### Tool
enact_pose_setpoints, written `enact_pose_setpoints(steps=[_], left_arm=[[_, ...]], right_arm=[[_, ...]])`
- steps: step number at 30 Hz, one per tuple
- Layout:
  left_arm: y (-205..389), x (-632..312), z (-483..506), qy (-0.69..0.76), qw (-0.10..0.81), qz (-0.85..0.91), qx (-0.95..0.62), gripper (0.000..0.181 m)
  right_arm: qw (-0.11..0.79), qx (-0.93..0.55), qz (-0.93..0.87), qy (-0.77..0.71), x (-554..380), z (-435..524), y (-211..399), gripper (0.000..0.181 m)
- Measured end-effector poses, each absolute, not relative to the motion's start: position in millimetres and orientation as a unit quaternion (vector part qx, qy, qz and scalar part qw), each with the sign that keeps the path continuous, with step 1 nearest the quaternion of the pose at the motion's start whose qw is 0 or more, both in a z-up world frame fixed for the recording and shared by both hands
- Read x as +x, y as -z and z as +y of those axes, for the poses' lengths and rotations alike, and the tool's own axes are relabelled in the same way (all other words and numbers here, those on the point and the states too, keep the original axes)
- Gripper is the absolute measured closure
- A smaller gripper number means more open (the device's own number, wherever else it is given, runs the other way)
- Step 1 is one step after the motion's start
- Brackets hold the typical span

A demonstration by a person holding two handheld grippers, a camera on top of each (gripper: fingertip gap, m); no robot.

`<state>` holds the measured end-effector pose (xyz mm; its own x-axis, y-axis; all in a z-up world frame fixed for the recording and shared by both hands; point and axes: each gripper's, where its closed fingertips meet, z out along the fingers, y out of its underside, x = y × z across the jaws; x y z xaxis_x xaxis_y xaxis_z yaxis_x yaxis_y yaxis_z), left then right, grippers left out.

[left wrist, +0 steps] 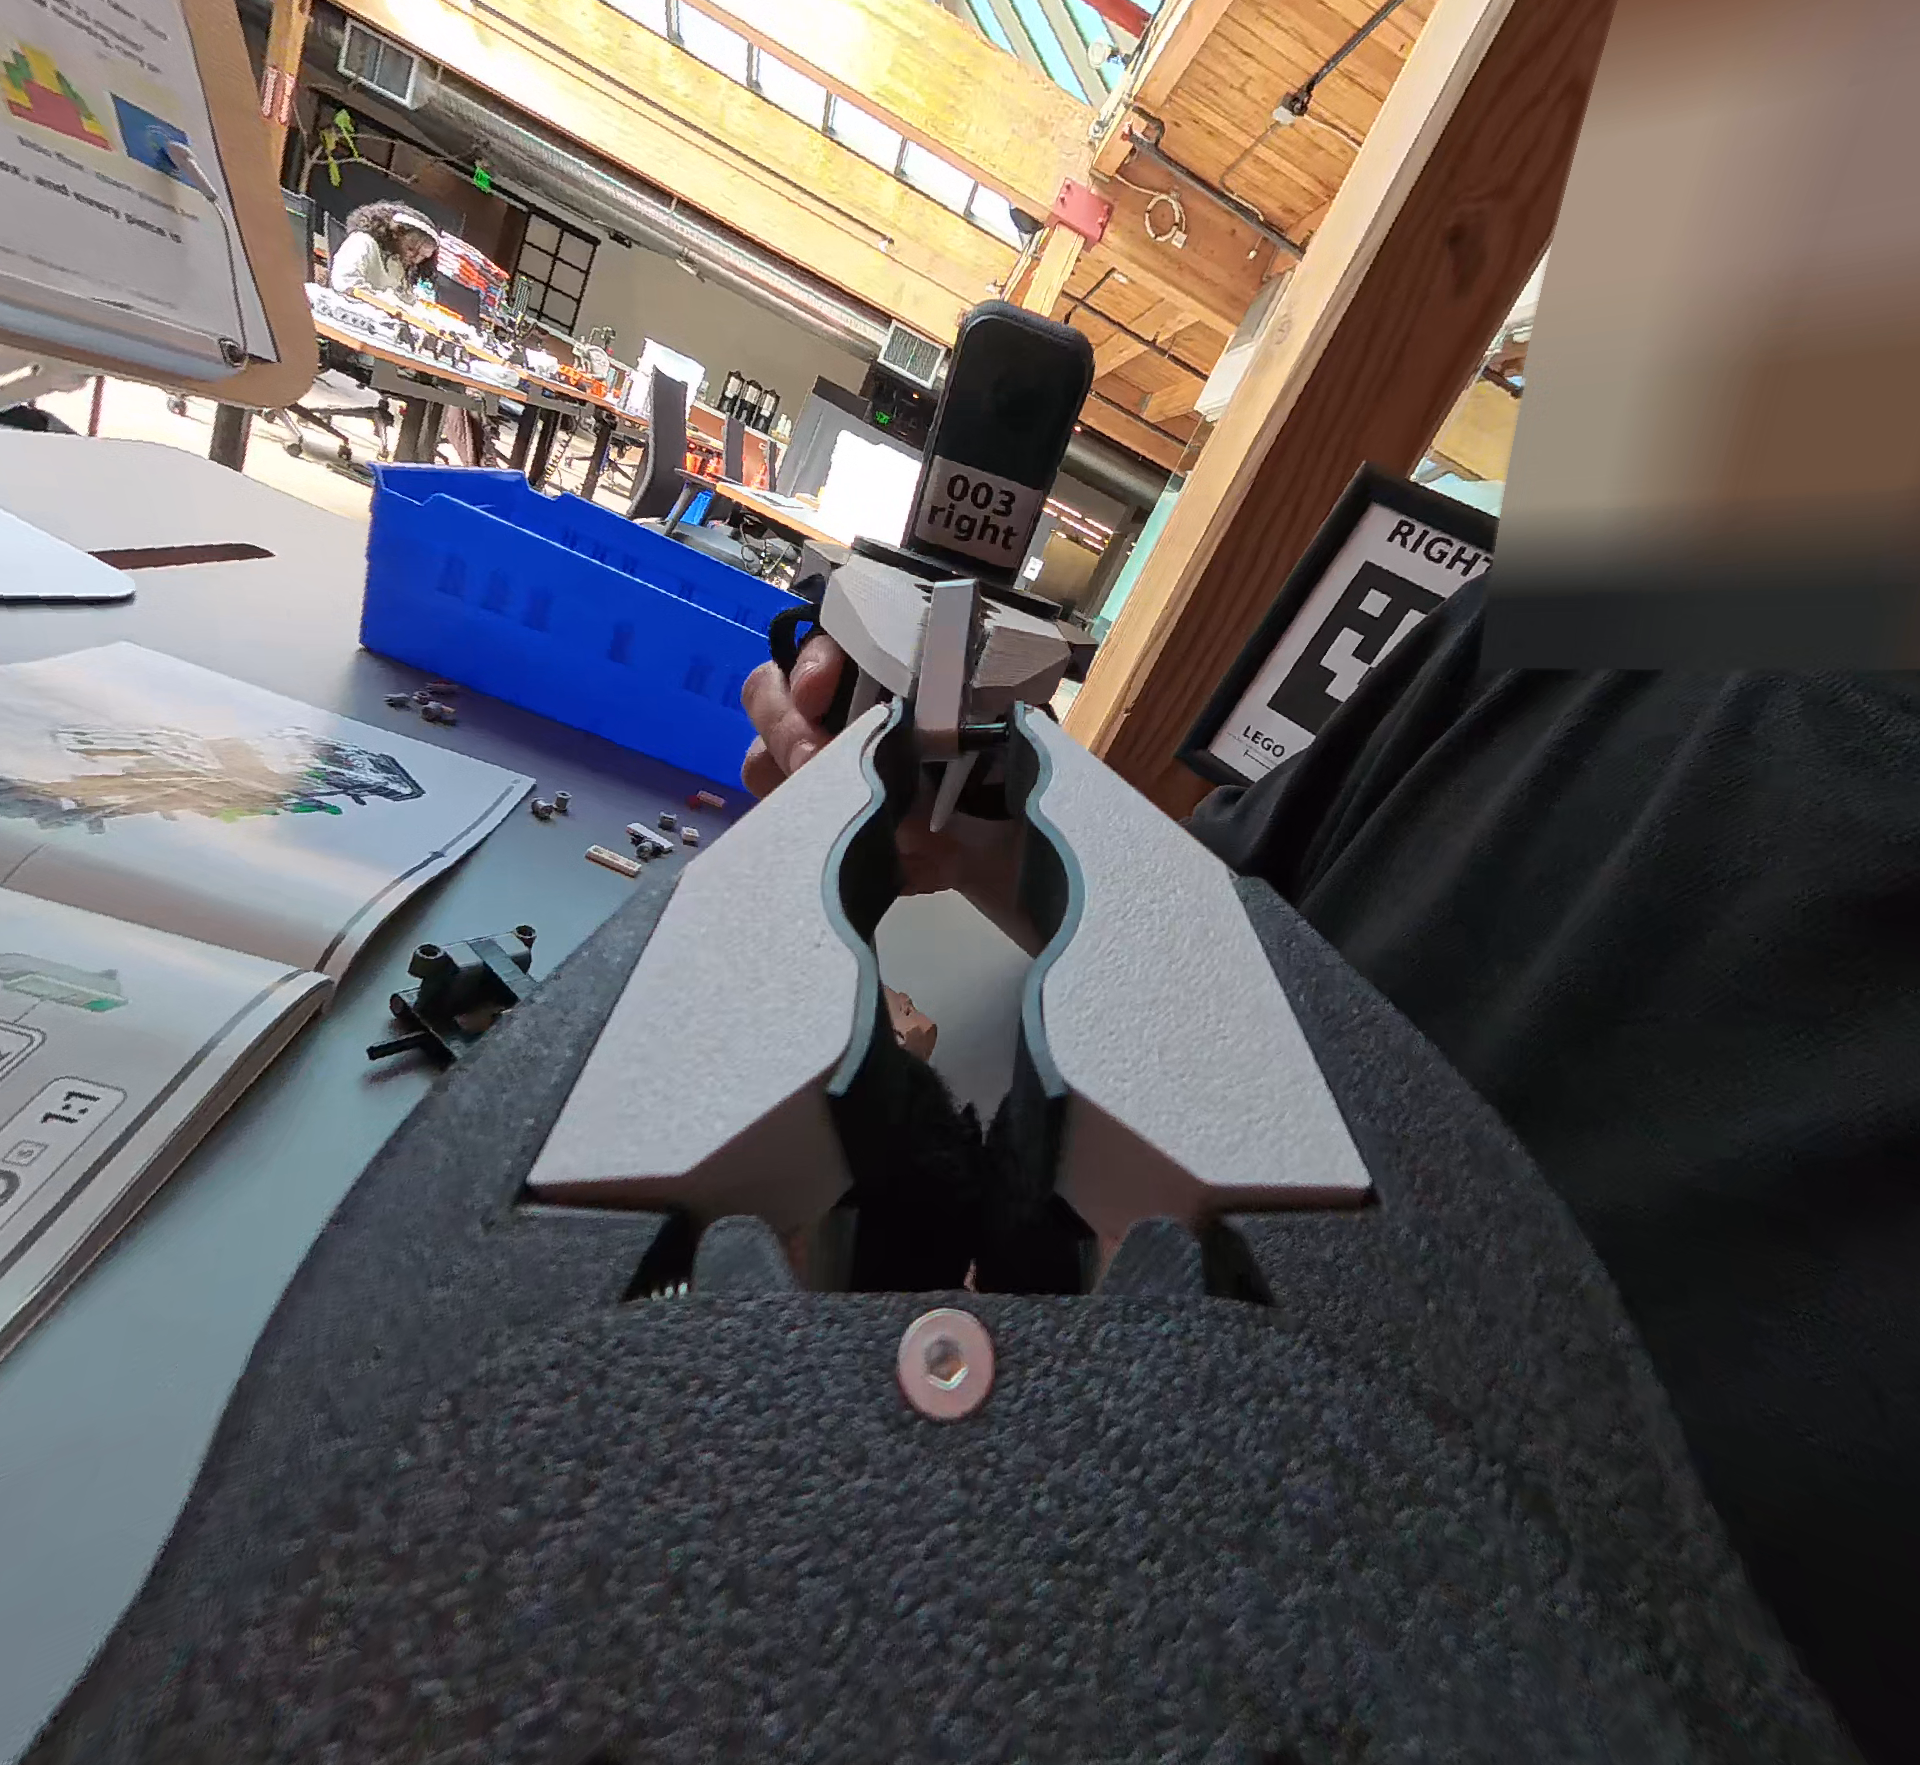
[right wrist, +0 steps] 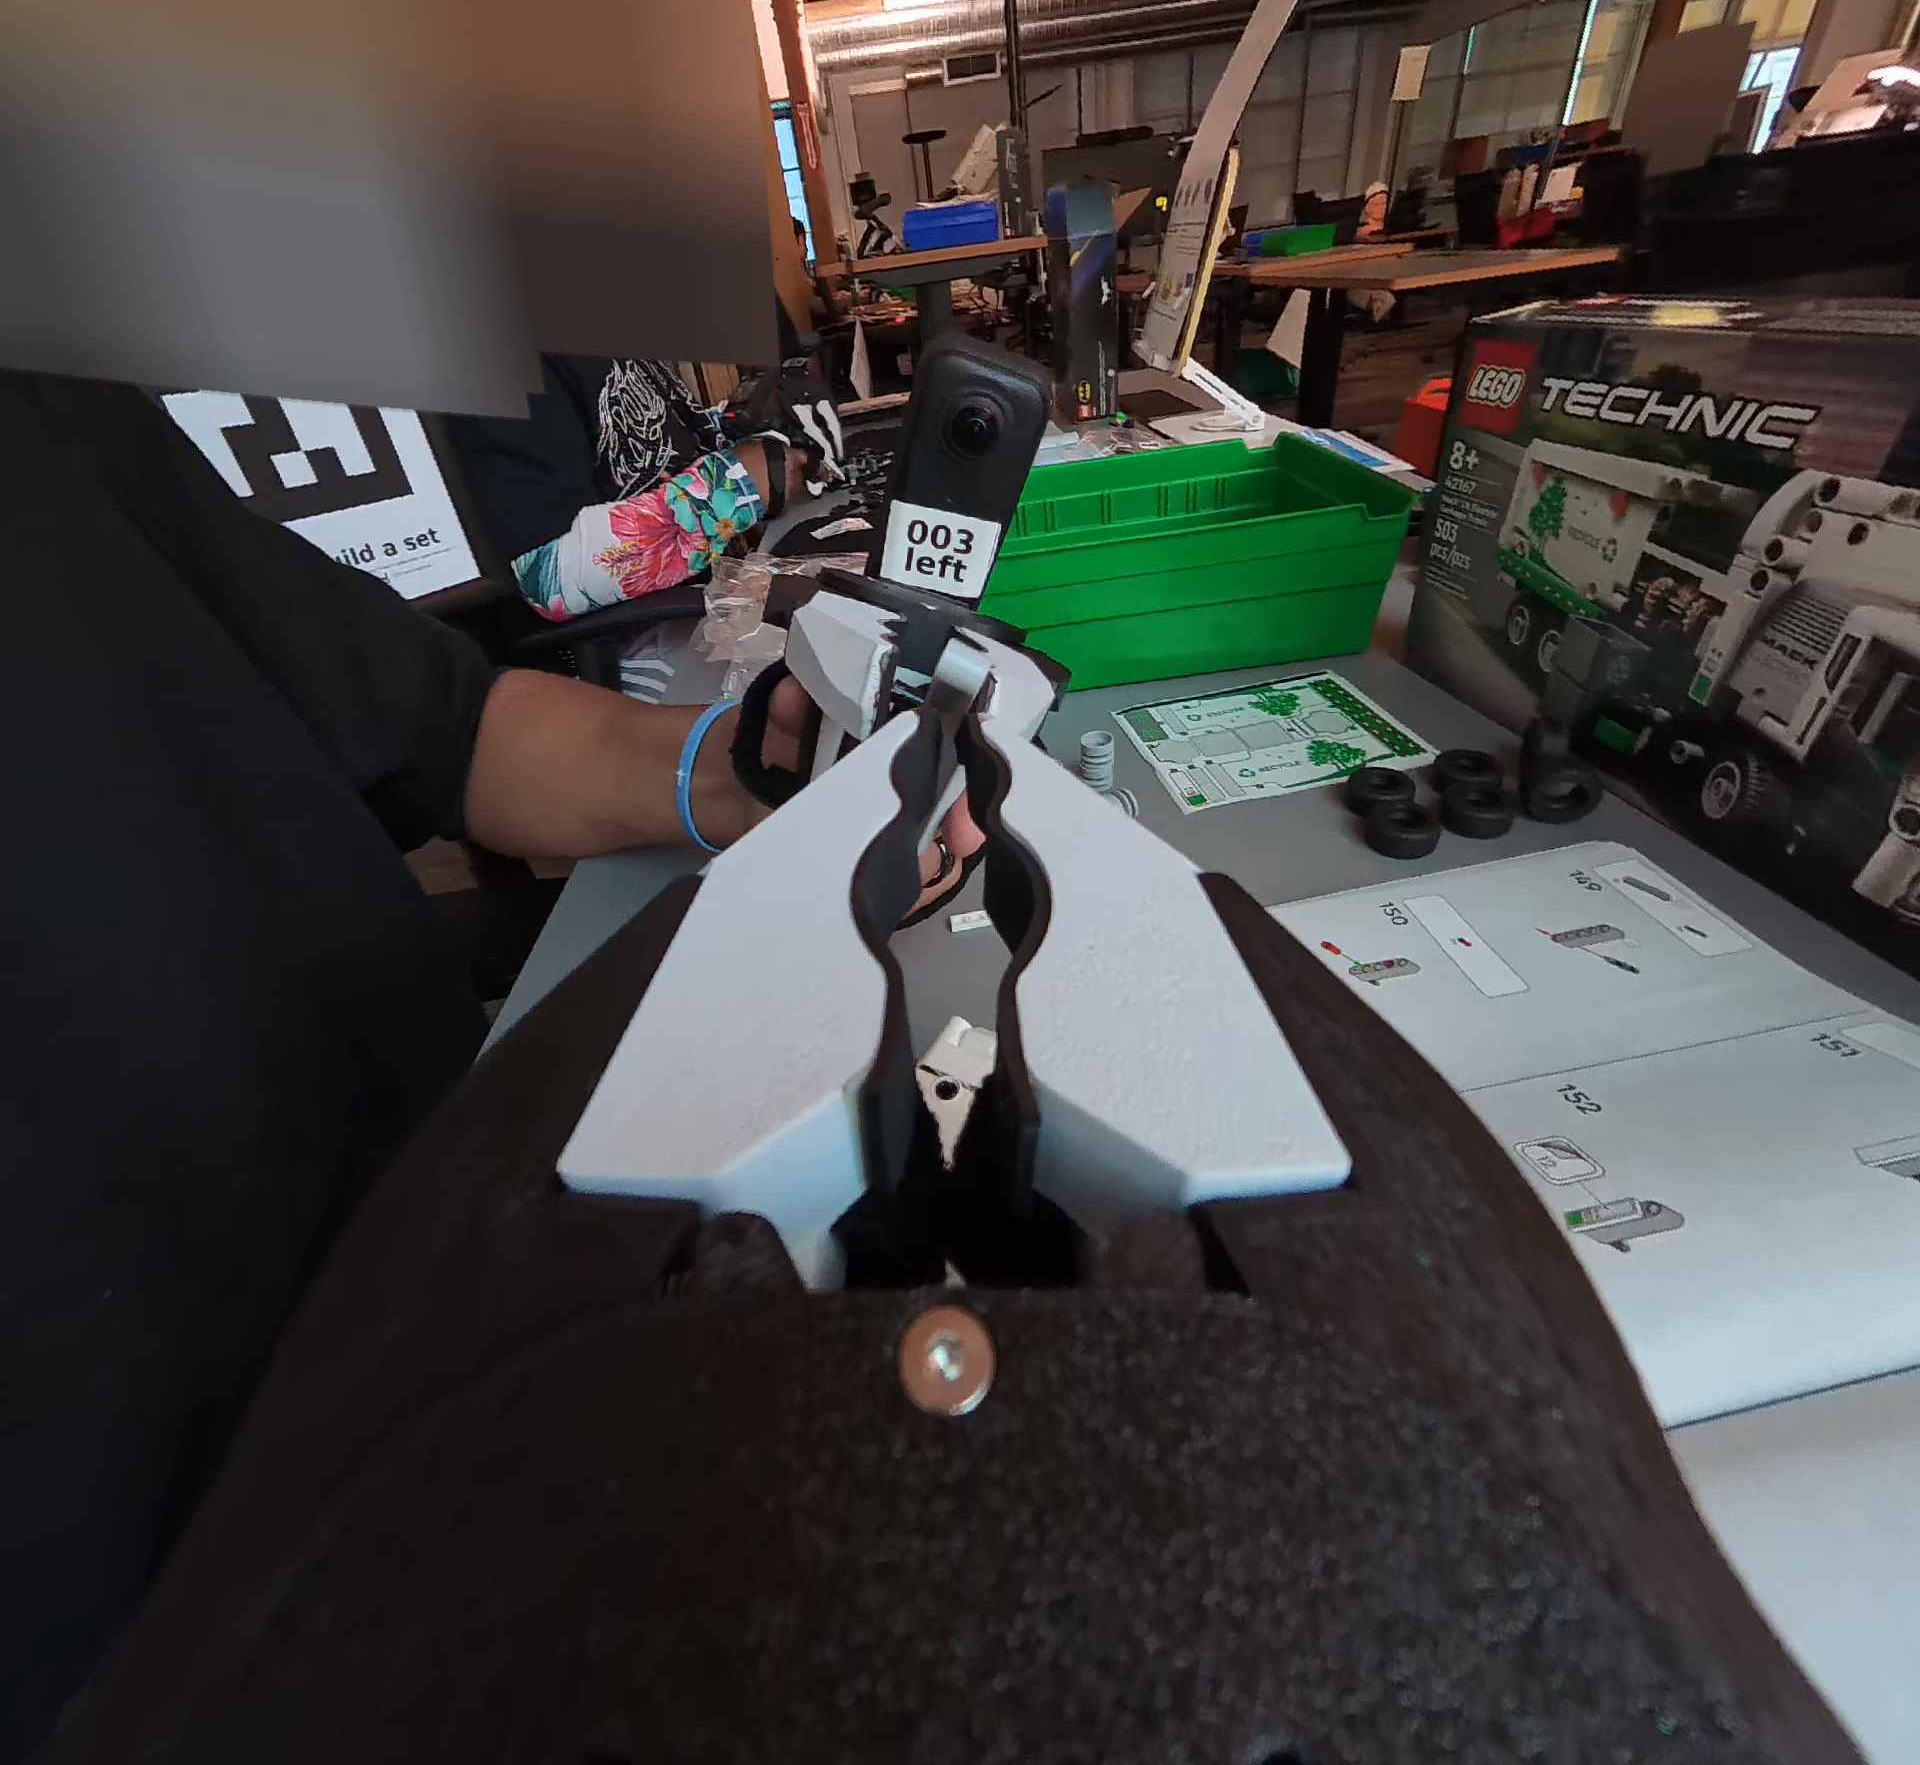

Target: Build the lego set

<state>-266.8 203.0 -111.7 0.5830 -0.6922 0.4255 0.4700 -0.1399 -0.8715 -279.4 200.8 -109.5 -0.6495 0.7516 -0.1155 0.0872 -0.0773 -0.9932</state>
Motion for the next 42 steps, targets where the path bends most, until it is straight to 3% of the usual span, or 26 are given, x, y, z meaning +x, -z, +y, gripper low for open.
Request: enact_pose_setpoints(steps=[7, 23, 27, 30, 35, 42], left_arm=[[110, -268, 203, 0.486, 0.639, 0.073, -0.592, 0.167], [114, -265, 206, 0.425, 0.659, 0.099, -0.613, 0.167], [125, -271, 213, 0.360, 0.662, 0.116, -0.647, 0.166], [139, -285, 216, 0.252, 0.664, 0.151, -0.688, 0.150], [146, -321, 210, 0.143, 0.650, 0.125, -0.736, 0.156], [188, -394, 153, -0.051, 0.514, -0.031, -0.856, 0.156]], right_arm=[[0.222, -0.341, -0.607, -0.683, -279, 201, 108, 0.176], [0.151, -0.370, -0.569, -0.719, -280, 201, 105, 0.174], [0.182, -0.403, -0.588, -0.677, -288, 208, 113, 0.175], [0.246, -0.455, -0.593, -0.617, -297, 234, 122, 0.175], [0.340, -0.539, -0.603, -0.479, -298, 302, 155, 0.175], [0.329, -0.600, -0.592, -0.426, -287, 341, 188, 0.175]])
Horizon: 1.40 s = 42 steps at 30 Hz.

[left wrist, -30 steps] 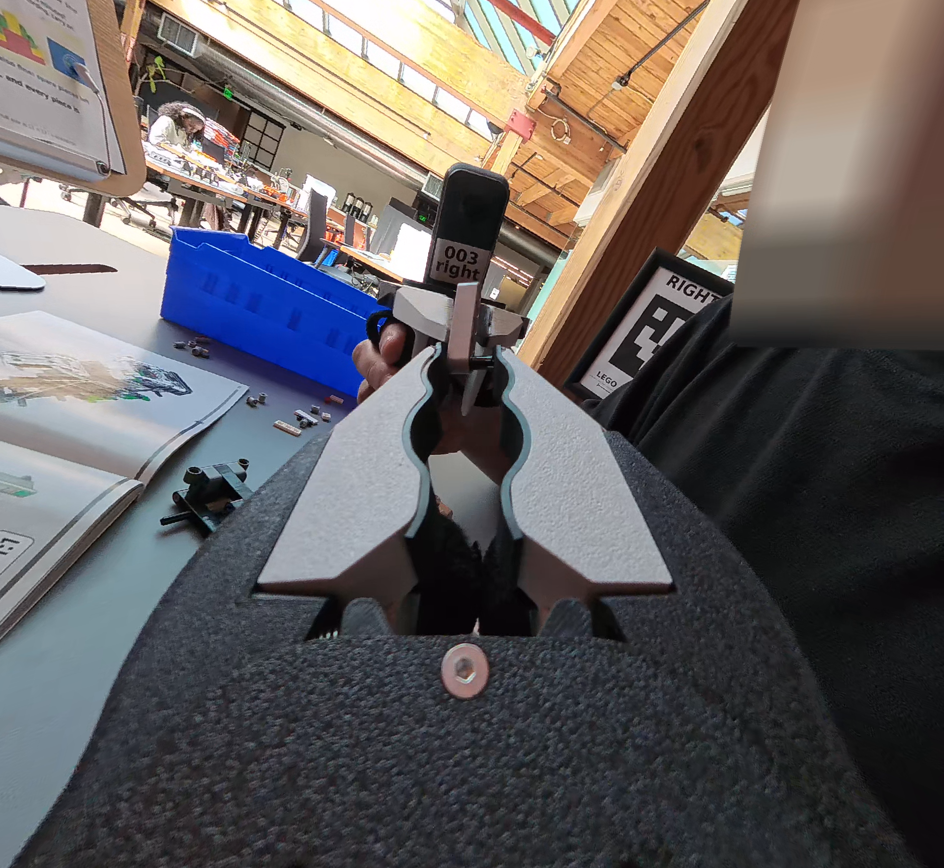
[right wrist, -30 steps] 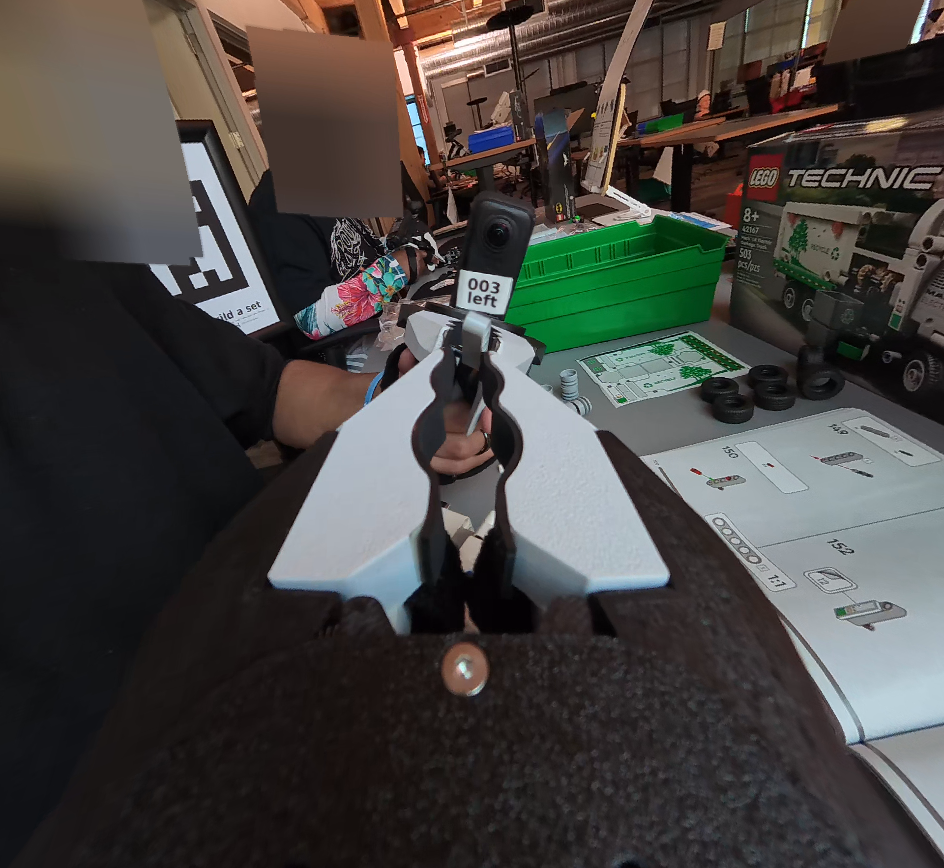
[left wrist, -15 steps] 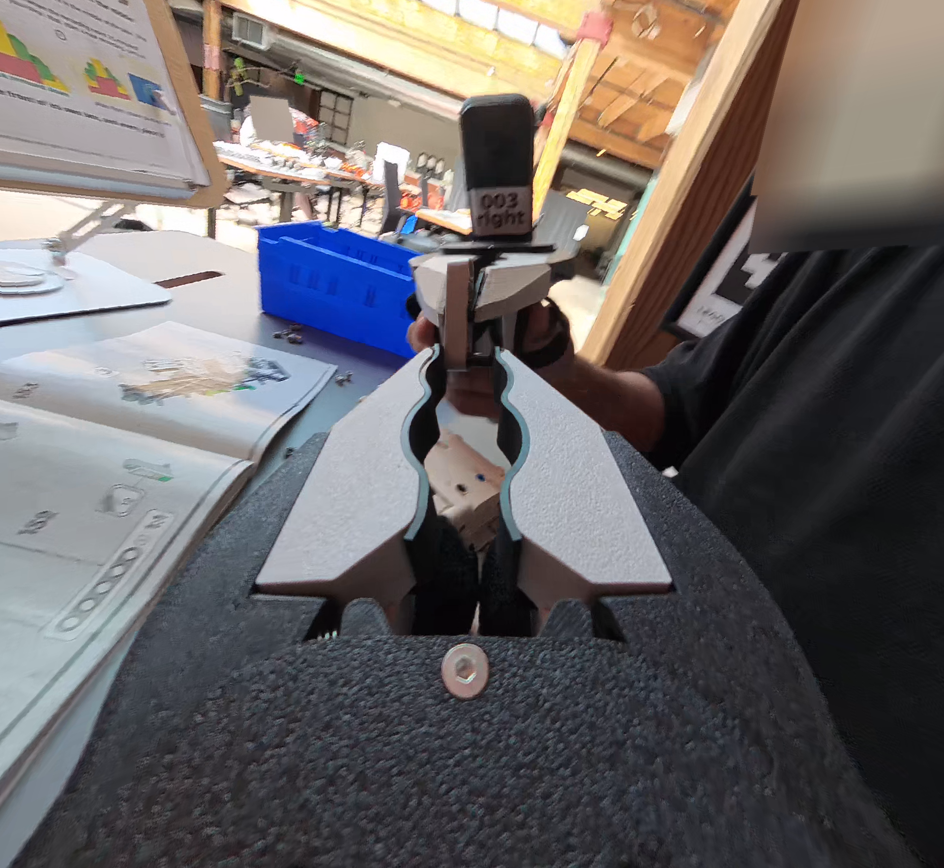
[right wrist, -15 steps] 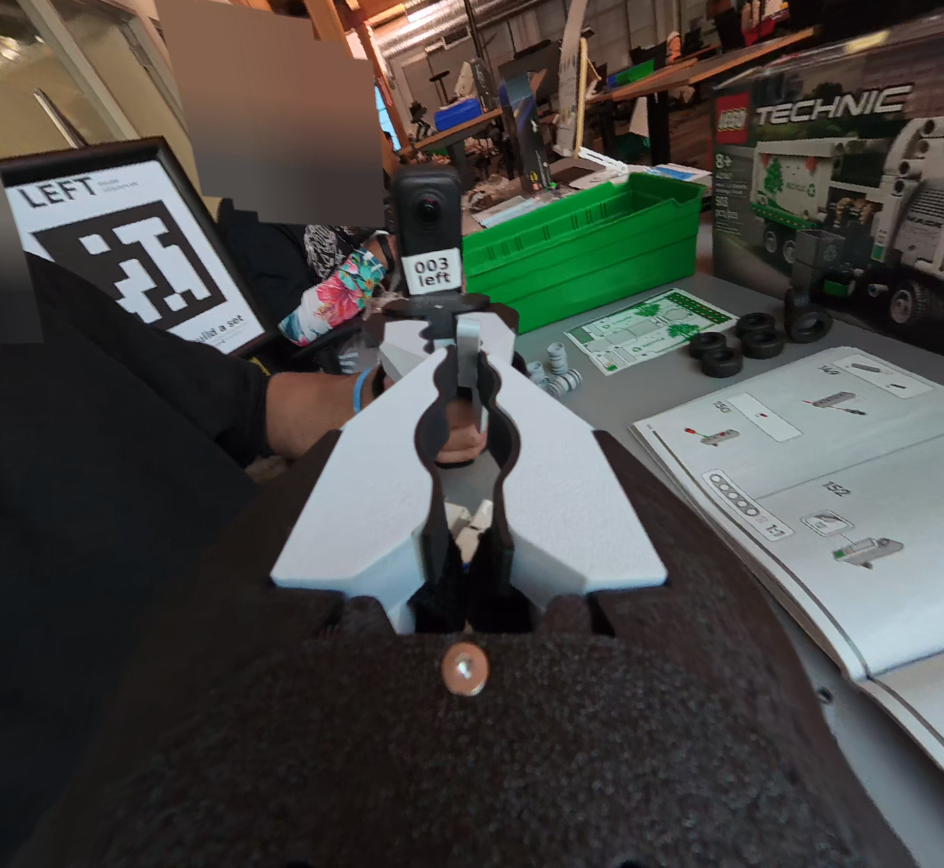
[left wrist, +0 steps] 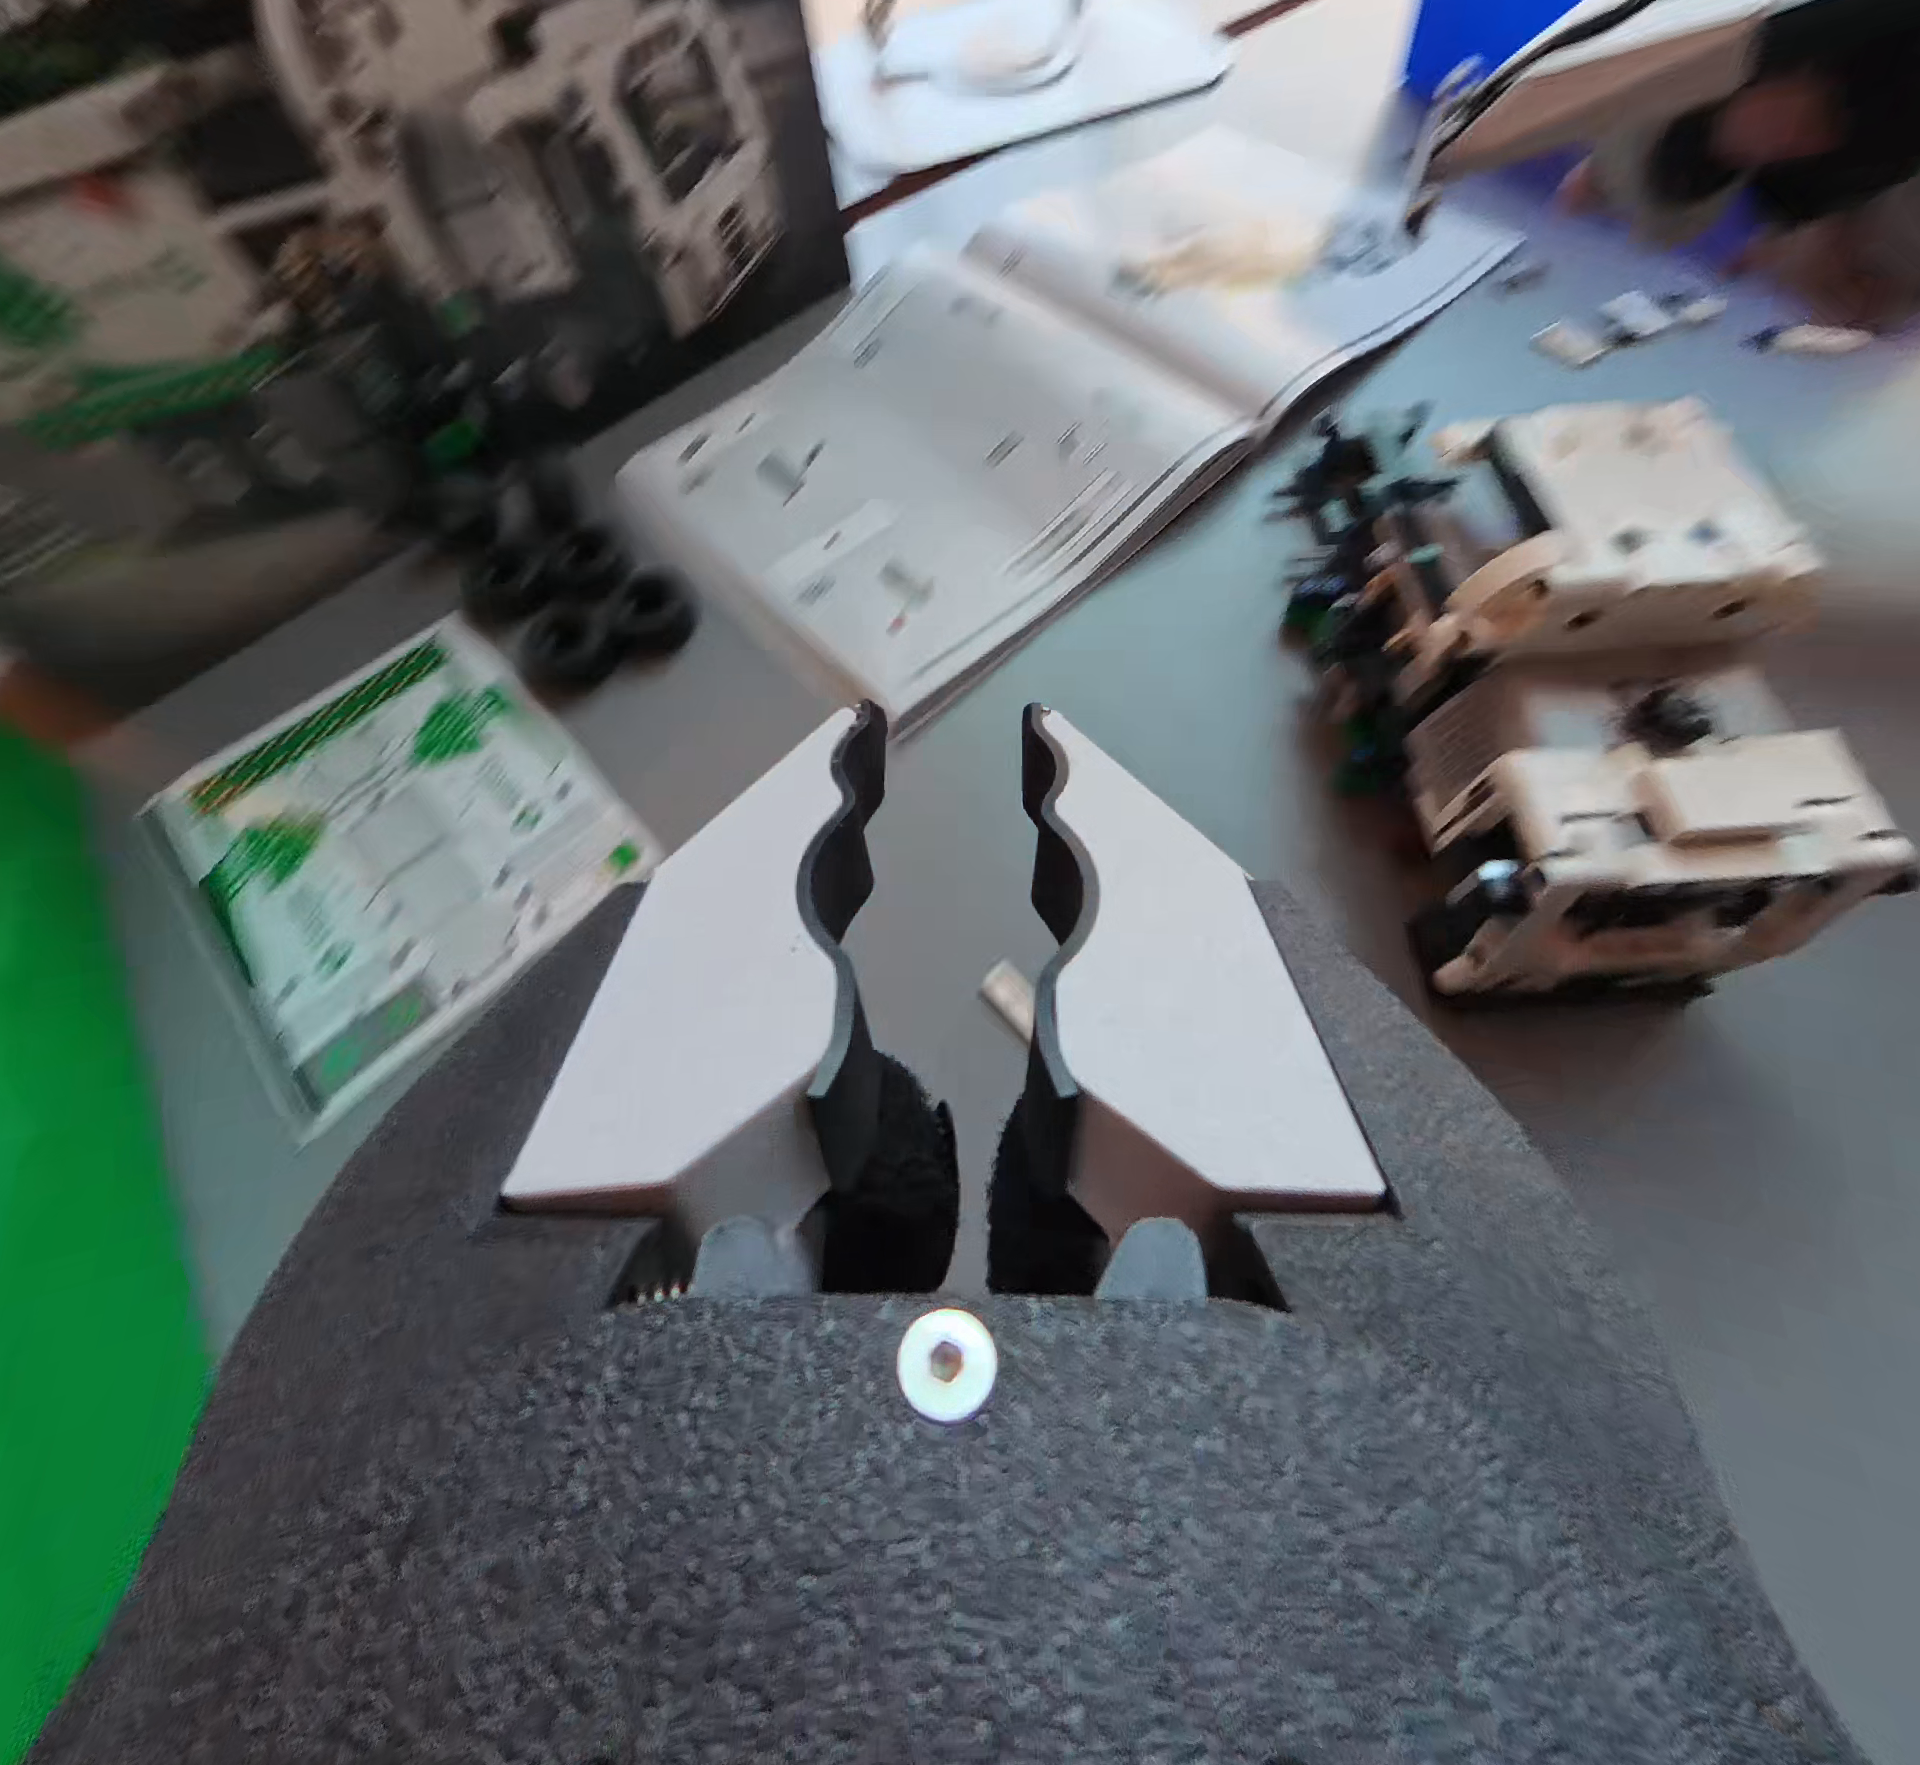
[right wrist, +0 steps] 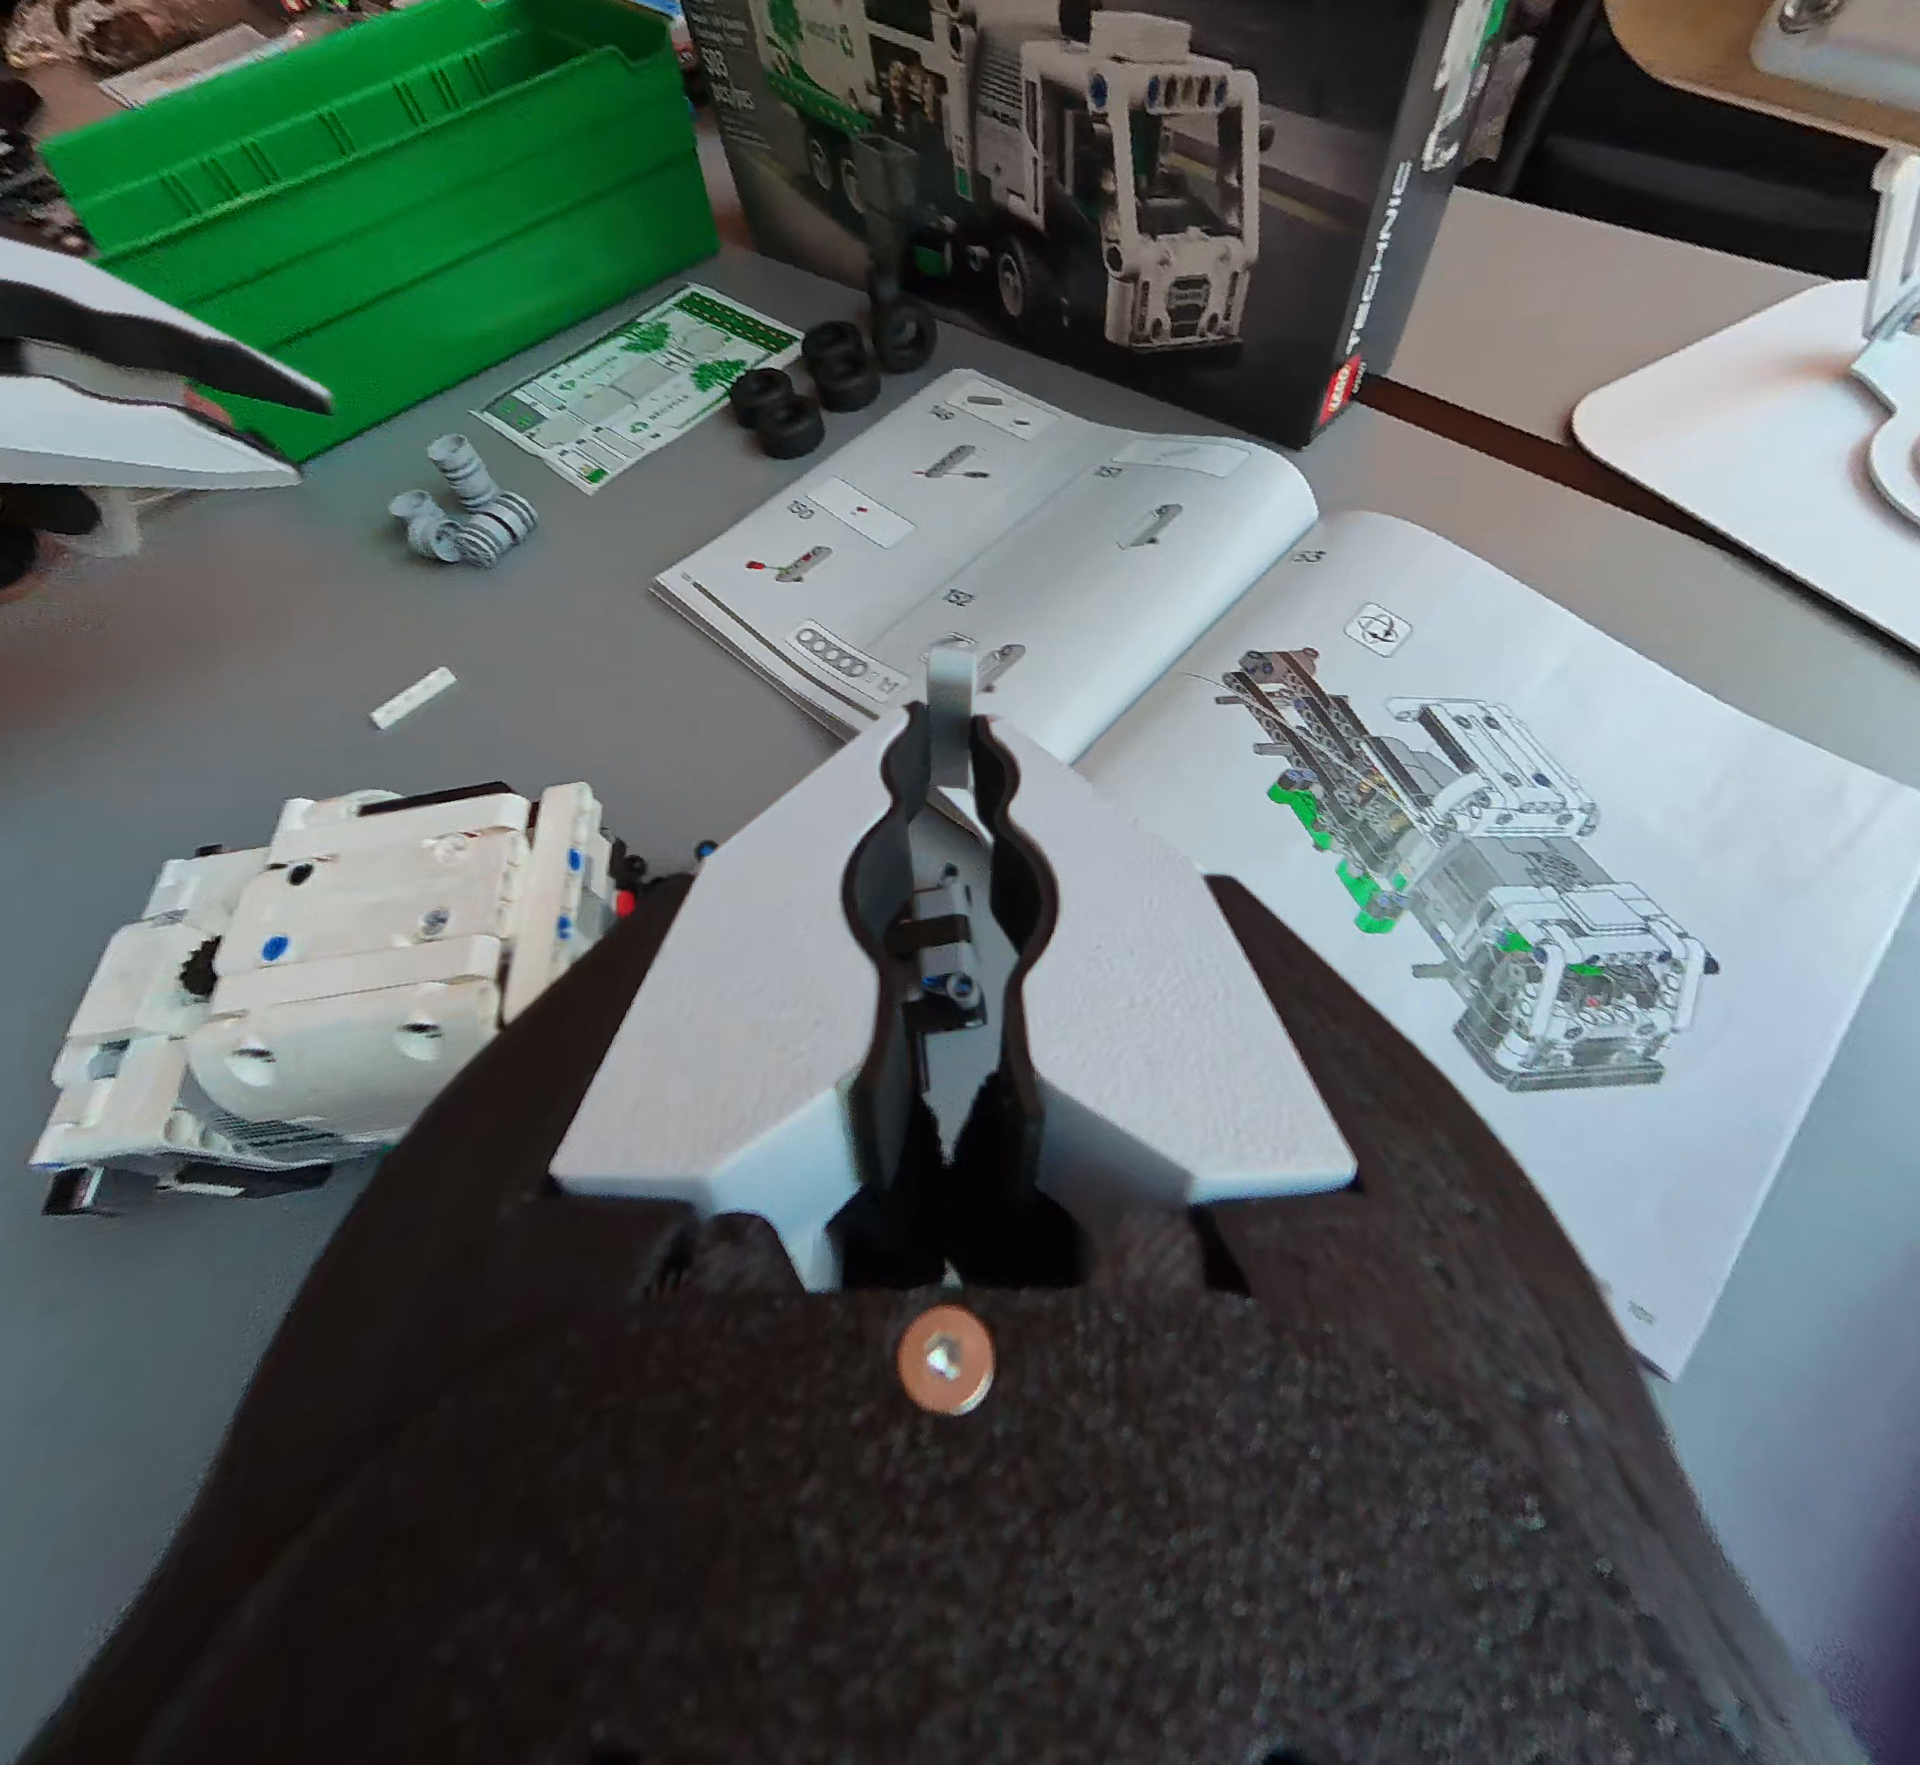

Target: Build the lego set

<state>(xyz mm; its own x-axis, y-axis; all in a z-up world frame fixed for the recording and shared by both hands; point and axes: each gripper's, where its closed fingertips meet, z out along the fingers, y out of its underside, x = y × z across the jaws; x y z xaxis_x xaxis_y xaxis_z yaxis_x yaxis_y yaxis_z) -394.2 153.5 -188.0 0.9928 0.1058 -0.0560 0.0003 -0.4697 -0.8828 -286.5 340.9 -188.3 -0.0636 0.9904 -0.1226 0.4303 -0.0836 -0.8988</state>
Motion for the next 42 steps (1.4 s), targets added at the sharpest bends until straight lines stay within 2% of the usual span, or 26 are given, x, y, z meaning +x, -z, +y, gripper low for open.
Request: enact_pose_setpoints(steps=[4, 10, 14, 18, 23, 27, 30, 39, 42], left_arm=[[202, -398, 124, -0.080, 0.468, -0.094, -0.875, 0.157], [207, -380, 128, -0.017, 0.489, -0.130, -0.862, 0.156], [206, -374, 142, -0.005, 0.492, -0.104, -0.864, 0.157], [178, -352, 170, 0.005, 0.535, -0.029, -0.844, 0.153], [144, -313, 211, -0.045, 0.582, 0.077, -0.808, 0.153], [135, -289, 238, -0.086, 0.604, 0.120, -0.783, 0.155], [135, -274, 249, -0.066, 0.611, 0.132, -0.778, 0.158], [135, -269, 251, -0.075, 0.615, 0.120, -0.776, 0.173], [126, -265, 245, 0.010, 0.637, 0.104, -0.764, 0.176]], right_arm=[[0.313, -0.620, -0.579, -0.427, -286, 350, 196, 0.174], [0.303, -0.627, -0.566, -0.441, -286, 354, 197, 0.175], [0.304, -0.624, -0.565, -0.447, -286, 352, 193, 0.175], [0.297, -0.605, -0.562, -0.480, -287, 340, 181, 0.175], [0.192, -0.536, -0.532, -0.627, -284, 289, 145, 0.174], [0.118, -0.520, -0.518, -0.669, -282, 263, 142, 0.174], [0.091, -0.509, -0.513, -0.686, -281, 252, 138, 0.174], [0.089, -0.487, -0.513, -0.702, -275, 243, 127, 0.174], [0.108, -0.448, -0.532, -0.710, -269, 238, 118, 0.172]])
